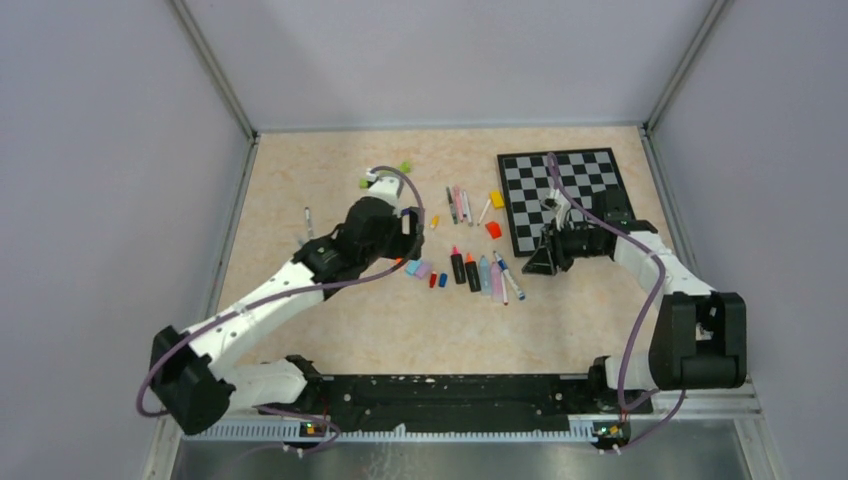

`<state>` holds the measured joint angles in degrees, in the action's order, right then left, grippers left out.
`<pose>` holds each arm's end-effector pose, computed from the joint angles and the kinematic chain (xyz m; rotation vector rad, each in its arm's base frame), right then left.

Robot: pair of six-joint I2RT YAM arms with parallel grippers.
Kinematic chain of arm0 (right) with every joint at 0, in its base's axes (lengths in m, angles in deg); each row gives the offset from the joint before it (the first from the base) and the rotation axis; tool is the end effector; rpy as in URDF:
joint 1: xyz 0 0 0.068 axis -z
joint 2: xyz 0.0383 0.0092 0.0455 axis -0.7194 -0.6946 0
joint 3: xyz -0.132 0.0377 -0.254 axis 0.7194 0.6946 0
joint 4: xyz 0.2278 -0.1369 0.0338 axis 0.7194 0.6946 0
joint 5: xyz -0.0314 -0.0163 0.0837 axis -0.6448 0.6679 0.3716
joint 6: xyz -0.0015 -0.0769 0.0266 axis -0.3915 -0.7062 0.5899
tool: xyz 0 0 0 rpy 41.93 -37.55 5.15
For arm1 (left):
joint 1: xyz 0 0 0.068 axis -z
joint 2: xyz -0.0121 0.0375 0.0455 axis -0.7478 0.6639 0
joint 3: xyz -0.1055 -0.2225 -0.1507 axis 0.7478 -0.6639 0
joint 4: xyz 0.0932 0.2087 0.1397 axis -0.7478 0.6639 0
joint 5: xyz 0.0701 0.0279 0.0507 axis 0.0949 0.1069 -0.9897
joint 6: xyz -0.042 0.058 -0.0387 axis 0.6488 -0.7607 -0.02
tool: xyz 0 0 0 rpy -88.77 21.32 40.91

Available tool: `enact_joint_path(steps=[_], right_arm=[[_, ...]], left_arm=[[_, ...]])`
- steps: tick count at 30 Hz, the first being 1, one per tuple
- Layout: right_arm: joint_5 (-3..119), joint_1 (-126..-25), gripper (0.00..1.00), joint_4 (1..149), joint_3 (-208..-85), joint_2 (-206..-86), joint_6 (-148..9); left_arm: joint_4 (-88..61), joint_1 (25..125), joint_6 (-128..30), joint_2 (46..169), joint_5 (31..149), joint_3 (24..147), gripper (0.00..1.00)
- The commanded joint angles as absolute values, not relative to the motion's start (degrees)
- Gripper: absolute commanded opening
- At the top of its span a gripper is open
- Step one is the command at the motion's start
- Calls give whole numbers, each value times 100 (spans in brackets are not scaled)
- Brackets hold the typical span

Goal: Open the pen caps
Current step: Pick up the pen from the center of the board.

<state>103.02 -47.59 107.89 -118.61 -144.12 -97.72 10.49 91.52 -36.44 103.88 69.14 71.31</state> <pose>0.2610 0.0633 0.2027 -0.7217 2.2705 1.0609 0.2345 -0.1979 0.2980 0.2349 2.1808 -0.4279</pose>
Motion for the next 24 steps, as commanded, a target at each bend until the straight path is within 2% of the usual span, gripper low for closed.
enact_joint_path(steps=[1,3,7,14,24], right_arm=[[10688,-4680,40,10787,-12076,-13995,-10182],[10712,-4677,40,10779,-12074,-13925,-10190],[10714,-4678,40,10798,-12087,-13880,-10214],[10735,-4681,40,10790,-12077,-13826,-10224],[10698,-4678,40,10775,-12059,-13898,-10226]], left_arm=[[995,8378,-4321,9435,6397,6314,92],[962,7796,-4326,9026,6600,6013,99],[1100,6865,-4383,8743,6711,5766,99],[709,5014,-4716,9720,8010,5813,98],[585,4474,-5379,11607,8035,6753,74]])
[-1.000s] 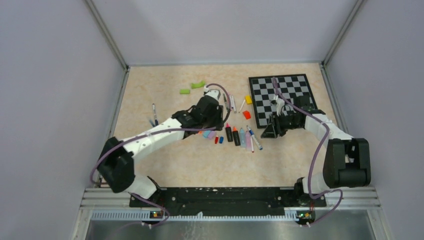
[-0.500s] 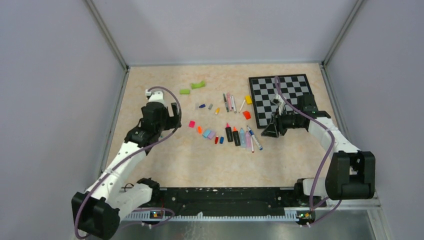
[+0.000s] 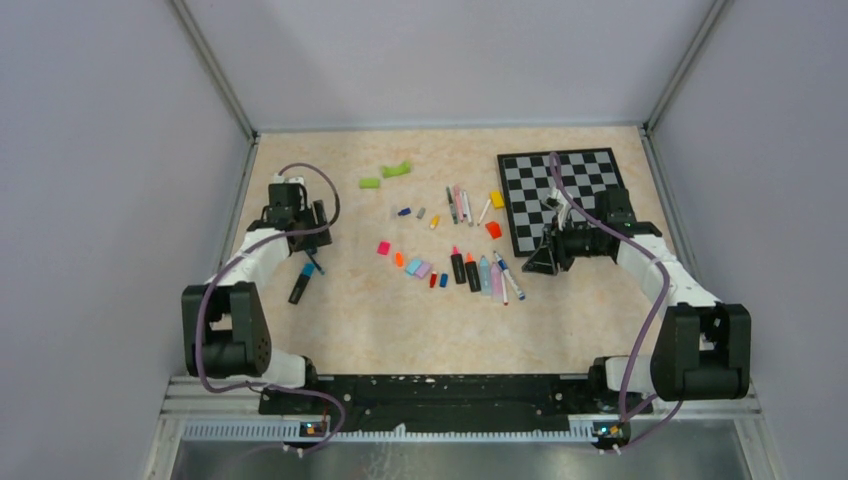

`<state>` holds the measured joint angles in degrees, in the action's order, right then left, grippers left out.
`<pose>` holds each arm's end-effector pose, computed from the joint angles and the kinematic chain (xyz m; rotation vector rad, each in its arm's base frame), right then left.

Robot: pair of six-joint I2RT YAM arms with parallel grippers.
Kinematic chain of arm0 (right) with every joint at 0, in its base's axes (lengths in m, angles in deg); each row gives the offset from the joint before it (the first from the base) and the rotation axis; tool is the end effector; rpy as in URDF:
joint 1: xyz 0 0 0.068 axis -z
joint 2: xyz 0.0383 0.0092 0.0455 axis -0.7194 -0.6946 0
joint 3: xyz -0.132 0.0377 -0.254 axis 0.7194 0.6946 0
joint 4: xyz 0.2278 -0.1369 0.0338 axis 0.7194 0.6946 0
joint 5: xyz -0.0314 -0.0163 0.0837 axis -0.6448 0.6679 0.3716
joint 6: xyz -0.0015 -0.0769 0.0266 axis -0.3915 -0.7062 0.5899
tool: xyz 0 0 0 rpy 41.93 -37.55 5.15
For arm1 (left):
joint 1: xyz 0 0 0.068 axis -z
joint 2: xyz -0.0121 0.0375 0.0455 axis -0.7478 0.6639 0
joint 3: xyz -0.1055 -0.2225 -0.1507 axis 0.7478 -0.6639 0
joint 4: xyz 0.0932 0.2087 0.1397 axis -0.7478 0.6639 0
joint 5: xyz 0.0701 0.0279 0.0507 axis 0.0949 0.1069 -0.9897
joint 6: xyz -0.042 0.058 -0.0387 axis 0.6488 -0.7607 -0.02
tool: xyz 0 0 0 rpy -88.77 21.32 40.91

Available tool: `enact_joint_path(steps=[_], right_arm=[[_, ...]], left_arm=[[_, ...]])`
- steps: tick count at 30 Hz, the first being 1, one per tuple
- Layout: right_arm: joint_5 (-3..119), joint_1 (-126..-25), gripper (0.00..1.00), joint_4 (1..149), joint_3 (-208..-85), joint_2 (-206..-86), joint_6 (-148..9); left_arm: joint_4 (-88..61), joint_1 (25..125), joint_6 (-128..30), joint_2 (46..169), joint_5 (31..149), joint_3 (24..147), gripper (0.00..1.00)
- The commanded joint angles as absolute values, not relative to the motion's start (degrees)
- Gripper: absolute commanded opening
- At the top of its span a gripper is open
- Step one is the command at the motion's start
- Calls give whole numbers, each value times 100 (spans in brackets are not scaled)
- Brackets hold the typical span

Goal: Open the pen caps
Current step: Pick up the pen from the center of the board.

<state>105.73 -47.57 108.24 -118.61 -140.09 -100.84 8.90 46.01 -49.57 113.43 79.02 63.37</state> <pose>0.2521 0.0649 0.2215 -0.8066 2.1511 1.0520 0.3138 0.0169 0.2011 -0.3079 2.4353 -0.0022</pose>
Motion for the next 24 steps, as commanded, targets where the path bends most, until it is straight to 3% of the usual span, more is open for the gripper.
enact_joint_path(steps=[1,13,24], right_arm=[[10698,-4680,40,10771,-12051,-13905,-10232],[10676,-4679,40,10754,-12032,-14047,-10241],[10702,-4673,40,10764,-12015,-14157,-10268]], left_arm=[[576,4426,-5429,11688,8017,6802,71],[890,4278,-5704,12842,8486,7495,39],[967,4278,-5674,13280,8067,7780,35]])
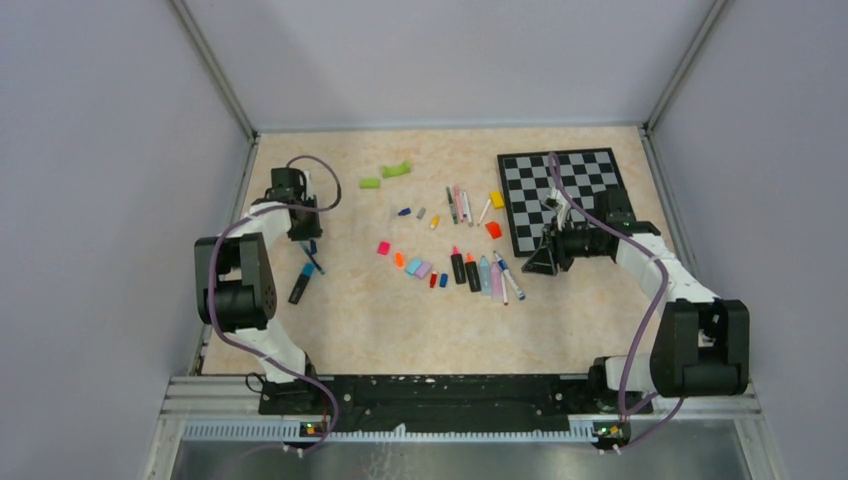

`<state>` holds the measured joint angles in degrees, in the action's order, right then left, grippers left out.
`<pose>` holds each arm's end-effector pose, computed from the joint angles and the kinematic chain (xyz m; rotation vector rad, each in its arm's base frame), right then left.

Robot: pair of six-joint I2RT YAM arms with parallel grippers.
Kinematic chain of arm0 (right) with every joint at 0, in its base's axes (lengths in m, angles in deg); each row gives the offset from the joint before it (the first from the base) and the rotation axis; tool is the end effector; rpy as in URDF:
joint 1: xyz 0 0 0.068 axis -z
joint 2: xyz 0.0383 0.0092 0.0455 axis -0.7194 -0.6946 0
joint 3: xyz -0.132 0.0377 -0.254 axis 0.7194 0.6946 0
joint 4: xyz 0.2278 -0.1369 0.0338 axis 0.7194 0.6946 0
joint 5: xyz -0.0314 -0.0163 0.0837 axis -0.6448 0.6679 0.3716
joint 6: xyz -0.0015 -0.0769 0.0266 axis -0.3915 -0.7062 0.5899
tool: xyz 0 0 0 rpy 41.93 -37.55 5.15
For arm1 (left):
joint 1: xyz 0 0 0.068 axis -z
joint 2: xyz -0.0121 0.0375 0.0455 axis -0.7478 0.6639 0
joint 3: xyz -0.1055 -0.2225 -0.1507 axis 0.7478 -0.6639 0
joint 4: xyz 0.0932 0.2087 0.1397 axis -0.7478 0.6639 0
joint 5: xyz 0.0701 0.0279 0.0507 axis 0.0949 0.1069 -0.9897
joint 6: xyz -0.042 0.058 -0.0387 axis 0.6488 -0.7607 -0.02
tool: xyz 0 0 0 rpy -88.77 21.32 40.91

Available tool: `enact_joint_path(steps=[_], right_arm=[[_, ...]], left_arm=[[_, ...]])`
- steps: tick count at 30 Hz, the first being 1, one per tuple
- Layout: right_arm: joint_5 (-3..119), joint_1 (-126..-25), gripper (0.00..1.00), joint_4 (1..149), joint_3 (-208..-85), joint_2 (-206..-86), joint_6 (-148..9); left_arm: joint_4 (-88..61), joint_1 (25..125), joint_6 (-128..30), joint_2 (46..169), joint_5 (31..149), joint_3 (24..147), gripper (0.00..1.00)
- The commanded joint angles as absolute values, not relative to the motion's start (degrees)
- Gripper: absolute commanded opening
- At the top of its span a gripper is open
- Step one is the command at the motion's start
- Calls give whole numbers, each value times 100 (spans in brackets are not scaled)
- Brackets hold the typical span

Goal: Open the pen caps
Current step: Pick up the pen from the center of the board.

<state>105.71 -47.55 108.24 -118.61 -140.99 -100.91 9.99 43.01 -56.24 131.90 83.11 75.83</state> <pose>0.2538 0.0649 0.2178 -0.8018 2.1640 1.0600 0.3787 0.0345 0.1649 -0.2105 2.5714 -0.0184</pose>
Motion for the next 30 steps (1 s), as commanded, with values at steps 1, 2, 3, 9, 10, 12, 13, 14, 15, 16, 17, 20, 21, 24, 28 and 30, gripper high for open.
enact_joint_path(steps=[1,2,3,9,10,12,13,14,15,16,17,20,21,24,28,30], right_arm=[[10712,-4672,40,10766,-12015,-14170,-10272],[10723,-4678,40,10767,-12015,-14175,-10276],[10728,-4678,40,10774,-12015,-14183,-10284],[10780,-4675,40,10839,-12015,-14229,-10367],[10799,-4679,40,10856,-12015,-14239,-10383],[10840,-4670,40,10892,-12022,-14250,-10433],[10869,-4666,40,10905,-12016,-14250,-10461],[10907,-4656,40,10921,-12015,-14254,-10482],[10948,-4638,40,10948,-12019,-14254,-10510],[10978,-4627,40,10963,-12023,-14262,-10540],[11005,-4623,40,10987,-12023,-14263,-10573],[11120,-4627,40,11107,-12032,-14252,-10706],[11168,-4626,40,11164,-12044,-14248,-10783],[11368,-4623,40,11500,-12087,-14209,-11208],[11503,-4622,40,12000,-12221,-14045,-11924],[11543,-4627,40,12517,-12379,-13967,-12622]], left_arm=[[962,4280,-5674,13306,8051,7794,35],[961,4282,-5674,13344,8054,7815,35],[961,4278,-5673,13386,8061,7831,35],[1013,4273,-5619,13665,8050,7977,32],[1014,4271,-5610,13699,8049,7991,30],[1022,4269,-5582,13762,8048,7995,26],[1025,4269,-5573,13789,8065,8002,25],[1016,4269,-5558,13822,8086,8003,23],[1018,4269,-5550,13864,8100,8008,22],[1019,4270,-5540,13893,8134,8012,19],[1019,4269,-5543,13918,8163,8017,16],[1035,4269,-5528,13985,8385,8050,3],[1039,4269,-5520,13975,8488,8060,0],[1033,4269,-5489,13787,8894,8041,0],[960,4278,-5355,13065,9814,7776,0],[849,4286,-5225,12583,10296,7520,0]])
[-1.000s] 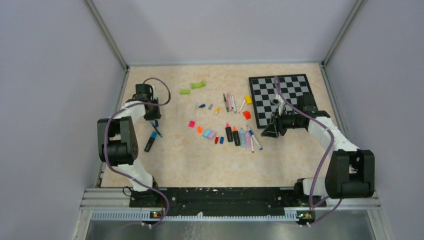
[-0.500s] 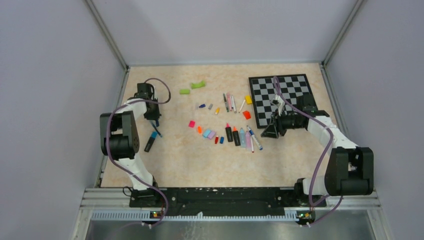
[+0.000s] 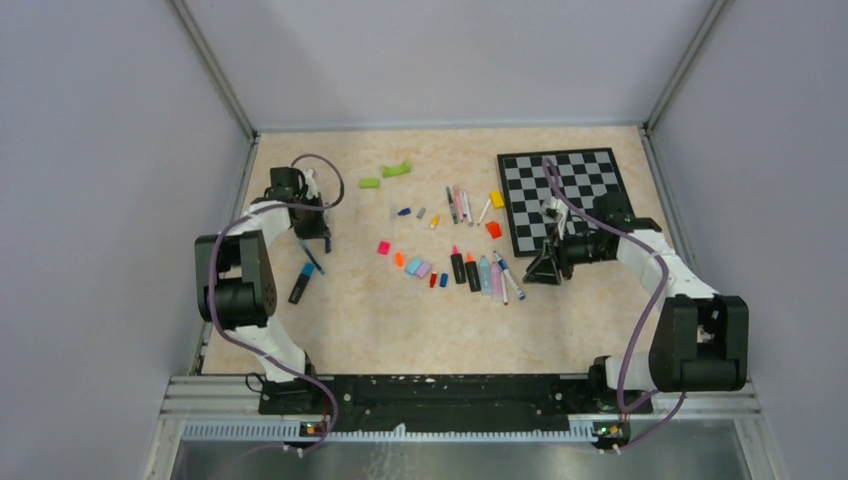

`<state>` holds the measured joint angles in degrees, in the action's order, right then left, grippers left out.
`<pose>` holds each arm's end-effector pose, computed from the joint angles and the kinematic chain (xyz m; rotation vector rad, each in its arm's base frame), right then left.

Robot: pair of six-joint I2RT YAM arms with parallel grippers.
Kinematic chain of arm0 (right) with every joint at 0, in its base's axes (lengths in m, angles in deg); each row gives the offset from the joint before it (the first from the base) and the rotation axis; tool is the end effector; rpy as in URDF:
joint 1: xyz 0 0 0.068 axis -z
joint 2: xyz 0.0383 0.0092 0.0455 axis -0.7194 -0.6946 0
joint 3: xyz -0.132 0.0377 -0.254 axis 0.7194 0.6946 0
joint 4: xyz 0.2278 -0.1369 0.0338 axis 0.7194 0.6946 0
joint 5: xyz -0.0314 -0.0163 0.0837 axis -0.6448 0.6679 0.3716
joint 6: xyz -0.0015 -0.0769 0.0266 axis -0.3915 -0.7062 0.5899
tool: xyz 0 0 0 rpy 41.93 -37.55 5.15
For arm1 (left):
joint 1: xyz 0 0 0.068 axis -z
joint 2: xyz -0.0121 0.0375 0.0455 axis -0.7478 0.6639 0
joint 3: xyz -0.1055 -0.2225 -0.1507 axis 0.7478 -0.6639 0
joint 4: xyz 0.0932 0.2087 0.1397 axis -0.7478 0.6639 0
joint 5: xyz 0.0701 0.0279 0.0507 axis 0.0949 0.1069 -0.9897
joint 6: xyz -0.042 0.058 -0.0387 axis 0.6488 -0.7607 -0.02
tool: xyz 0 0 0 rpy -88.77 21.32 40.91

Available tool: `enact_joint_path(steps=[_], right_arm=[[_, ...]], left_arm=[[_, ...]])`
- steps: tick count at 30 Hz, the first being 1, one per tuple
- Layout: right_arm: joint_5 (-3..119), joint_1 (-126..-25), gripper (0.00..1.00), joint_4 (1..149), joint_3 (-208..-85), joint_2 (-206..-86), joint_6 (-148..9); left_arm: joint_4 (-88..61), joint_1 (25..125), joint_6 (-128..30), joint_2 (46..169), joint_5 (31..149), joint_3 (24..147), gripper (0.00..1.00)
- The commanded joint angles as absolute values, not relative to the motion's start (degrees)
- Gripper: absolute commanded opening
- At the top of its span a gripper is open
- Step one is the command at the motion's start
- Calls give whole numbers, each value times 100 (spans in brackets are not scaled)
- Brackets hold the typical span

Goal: Open the pen caps
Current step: Pick up the pen from the center of the board.

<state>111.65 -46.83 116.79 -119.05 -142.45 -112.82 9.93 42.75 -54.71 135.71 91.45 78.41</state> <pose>0.2408 0.0653 0.2136 -0.9295 2.0913 1.1703 0.3925 0.0273 0.1554 -0.2000 2.5861 -0.2159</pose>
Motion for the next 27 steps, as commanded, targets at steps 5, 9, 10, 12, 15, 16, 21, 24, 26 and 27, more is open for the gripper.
enact_joint_path(steps=[5,9,10,12,15,16,21,24,26,27], right_arm=[[11687,-4627,40,14140,-12985,-13836,-14573],[12080,-4627,45,15648,-13390,-13709,-16831],[12168,-4620,47,15964,-13499,-13678,-17330],[12427,-4622,50,15990,-13743,-13578,-17341],[12849,-4790,52,15963,-14127,-13547,-16898],[12925,-4888,52,15928,-14247,-13555,-16708],[13131,-5198,53,15097,-14516,-13457,-14880],[13395,-5193,52,12924,-13968,-13285,-11772],[13635,-5211,52,11407,-13365,-13093,-10151],[13542,-5257,52,10548,-13051,-12981,-9175]], left_arm=[[429,4331,-4780,11504,11906,6726,0],[-678,4631,-3963,10682,13230,5838,0],[-970,4749,-3706,10511,13471,5653,0],[-1790,5155,-3178,10159,13676,5273,0],[-2805,6049,-2501,9753,13429,4956,0],[-3074,6415,-2336,9701,13269,4899,0],[-4469,7625,-1426,9957,12608,4736,0],[-5132,8122,-1156,10240,12214,4756,0],[-5344,8431,-1149,10376,11873,4827,0],[-5470,8574,-1129,10461,11701,4872,0]])
